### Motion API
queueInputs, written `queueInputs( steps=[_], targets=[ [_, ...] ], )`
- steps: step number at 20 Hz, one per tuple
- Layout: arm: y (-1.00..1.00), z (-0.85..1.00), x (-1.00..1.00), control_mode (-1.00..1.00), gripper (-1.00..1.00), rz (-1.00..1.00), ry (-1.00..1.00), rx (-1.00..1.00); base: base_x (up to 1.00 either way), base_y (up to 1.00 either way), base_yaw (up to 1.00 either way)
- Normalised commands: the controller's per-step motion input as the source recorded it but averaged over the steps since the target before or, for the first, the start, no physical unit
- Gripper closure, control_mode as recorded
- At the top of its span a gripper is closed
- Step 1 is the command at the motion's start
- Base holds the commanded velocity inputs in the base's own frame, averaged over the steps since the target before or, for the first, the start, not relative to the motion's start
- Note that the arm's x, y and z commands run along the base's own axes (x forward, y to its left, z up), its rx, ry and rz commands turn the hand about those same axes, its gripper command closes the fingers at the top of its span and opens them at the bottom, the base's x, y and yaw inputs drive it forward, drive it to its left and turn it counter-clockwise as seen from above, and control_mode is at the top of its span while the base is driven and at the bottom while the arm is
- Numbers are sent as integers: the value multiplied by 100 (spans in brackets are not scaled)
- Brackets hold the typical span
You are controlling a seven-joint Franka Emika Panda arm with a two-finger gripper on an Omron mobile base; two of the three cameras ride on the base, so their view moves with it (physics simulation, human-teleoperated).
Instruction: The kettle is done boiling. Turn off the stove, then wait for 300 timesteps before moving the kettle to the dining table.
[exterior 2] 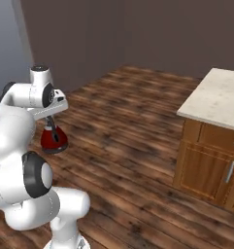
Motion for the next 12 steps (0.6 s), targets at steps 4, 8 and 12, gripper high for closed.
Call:
queueInputs(
  steps=[4, 8, 12],
  targets=[
    [0, 0, 0, 100, 100, 0, 0, 0, 14, -47, -30],
    [0, 0, 0, 100, 100, 0, 0, 0, 16, -46, -27],
    [0, 0, 0, 100, 100, 0, 0, 0, 21, -47, -26]
  ],
)
